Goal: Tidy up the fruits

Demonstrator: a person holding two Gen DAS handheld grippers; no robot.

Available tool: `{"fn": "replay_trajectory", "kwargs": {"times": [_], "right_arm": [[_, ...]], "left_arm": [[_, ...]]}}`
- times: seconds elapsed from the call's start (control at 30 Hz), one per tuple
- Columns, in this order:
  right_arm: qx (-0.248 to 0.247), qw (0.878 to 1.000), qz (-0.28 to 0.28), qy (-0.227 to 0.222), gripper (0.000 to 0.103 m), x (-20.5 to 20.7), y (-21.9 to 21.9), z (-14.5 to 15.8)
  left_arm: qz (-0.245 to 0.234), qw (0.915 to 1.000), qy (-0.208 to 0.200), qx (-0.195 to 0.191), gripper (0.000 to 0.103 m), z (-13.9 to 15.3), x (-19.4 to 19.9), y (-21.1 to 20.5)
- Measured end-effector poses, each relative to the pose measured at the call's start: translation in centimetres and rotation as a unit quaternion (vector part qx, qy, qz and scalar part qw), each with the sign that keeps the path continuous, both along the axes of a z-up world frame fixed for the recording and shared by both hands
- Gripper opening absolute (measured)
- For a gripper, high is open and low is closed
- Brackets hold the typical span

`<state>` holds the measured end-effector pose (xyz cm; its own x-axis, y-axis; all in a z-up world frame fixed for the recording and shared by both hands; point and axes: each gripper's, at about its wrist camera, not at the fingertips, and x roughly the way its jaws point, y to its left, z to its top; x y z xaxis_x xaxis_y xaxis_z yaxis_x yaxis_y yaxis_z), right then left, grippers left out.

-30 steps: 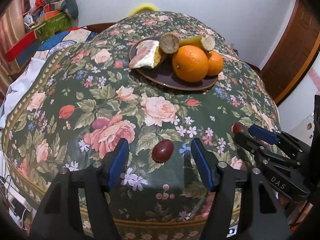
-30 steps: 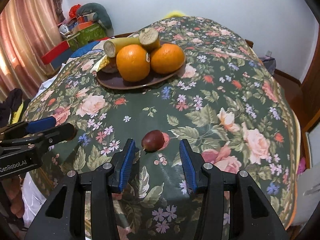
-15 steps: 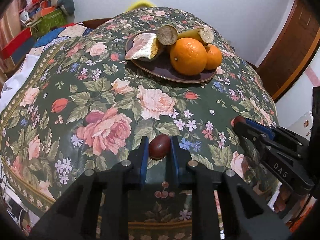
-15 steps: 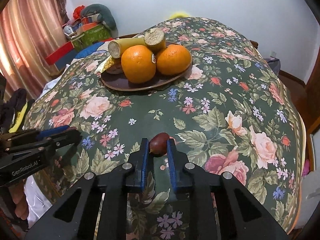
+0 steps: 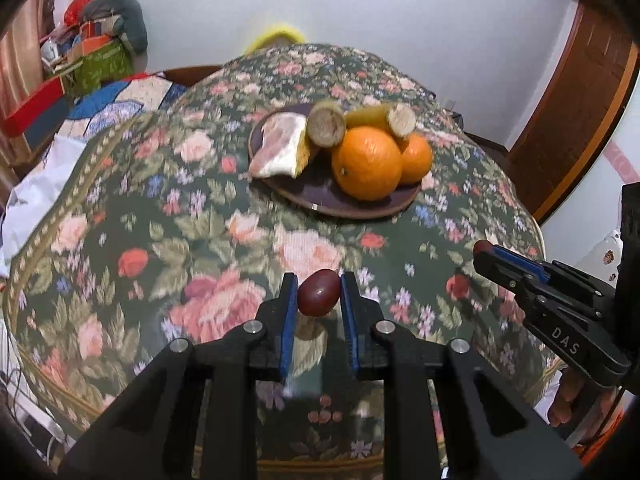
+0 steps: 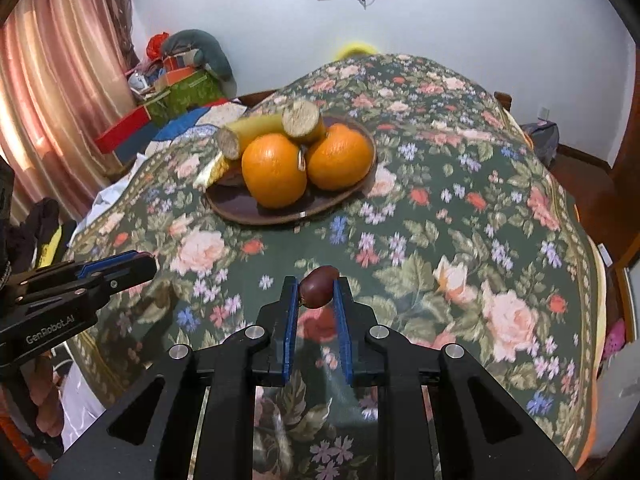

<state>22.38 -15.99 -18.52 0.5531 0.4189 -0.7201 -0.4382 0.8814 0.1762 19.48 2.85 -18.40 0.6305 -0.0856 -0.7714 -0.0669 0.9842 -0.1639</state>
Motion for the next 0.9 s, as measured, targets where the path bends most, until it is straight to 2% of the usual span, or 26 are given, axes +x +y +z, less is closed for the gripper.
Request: {"fn": "replay_trajectory", "kwargs": {"times": [0.3, 0.47, 0.9], "right_arm": [[0.013, 1.0, 0.0, -0.022, 0.016, 2.2, 0.6, 1.5], [0.013, 1.0, 0.008, -0.025, 0.016, 3.8, 1.6, 1.4], [-0.004, 1.0, 0.027, -0.002, 0.016, 7.4, 3.8, -1.1]], "left_arm": [[-0.01, 0.9994, -0.028, 0.018, 0.021, 1.5, 3.0, 0.1], [-0.013, 0.9992, -0.035, 0.013, 0.021, 1.7, 4.8, 0.5], [-0.025, 0.9994, -0.02, 0.014, 0.021, -0.8, 9.7, 0.9]]}}
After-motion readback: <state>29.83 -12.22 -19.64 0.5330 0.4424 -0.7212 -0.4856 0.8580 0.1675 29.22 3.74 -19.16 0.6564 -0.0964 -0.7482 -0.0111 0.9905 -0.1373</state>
